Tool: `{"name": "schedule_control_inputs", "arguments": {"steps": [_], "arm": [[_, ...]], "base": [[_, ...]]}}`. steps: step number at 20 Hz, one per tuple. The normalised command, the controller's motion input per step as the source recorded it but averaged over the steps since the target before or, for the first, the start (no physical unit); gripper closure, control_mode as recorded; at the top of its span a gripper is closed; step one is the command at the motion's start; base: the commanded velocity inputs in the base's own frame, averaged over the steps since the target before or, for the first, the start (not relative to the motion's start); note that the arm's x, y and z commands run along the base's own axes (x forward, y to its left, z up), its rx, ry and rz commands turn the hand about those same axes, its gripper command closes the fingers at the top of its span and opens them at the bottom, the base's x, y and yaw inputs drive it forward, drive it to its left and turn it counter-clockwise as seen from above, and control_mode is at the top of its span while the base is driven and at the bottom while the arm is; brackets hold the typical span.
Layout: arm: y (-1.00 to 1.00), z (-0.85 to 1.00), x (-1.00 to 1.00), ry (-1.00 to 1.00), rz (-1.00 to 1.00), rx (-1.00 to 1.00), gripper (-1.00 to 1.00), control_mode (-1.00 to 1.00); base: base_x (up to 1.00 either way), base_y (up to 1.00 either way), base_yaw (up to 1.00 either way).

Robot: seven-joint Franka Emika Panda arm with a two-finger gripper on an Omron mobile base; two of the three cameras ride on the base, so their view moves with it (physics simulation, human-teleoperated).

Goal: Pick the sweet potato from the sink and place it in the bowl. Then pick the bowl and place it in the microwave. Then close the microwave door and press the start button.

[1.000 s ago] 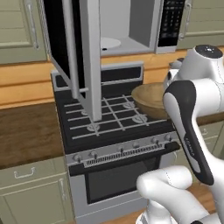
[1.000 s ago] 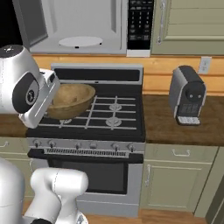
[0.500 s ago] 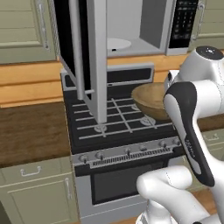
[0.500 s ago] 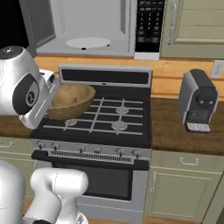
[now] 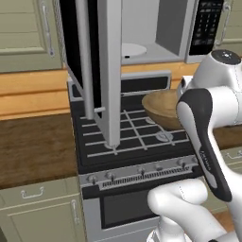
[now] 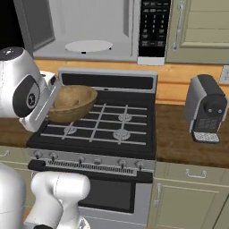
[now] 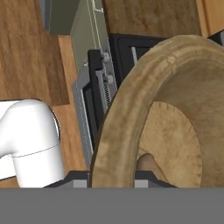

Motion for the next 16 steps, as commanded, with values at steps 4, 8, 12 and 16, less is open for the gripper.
{"name": "schedule_control_inputs", "arguments": {"steps": [4,8,12,16], "arm": [[0.00,0.00,0.00,0.00,0.00,0.00,1.00,1.00],[0.00,0.00,0.00,0.00,0.00,0.00,1.00,1.00],[0.00,0.00,0.00,-0.03,0.00,0.00,1.00,-1.00],[0.14,0.59,-0.02,-0.20,0.00,-0.01,1.00,-1.00]], "base": [[0.14,-0.29,0.00],[0.09,-0.27,0.00],[0.00,-0.05,0.00],[0.00,0.00,0.00]]}}
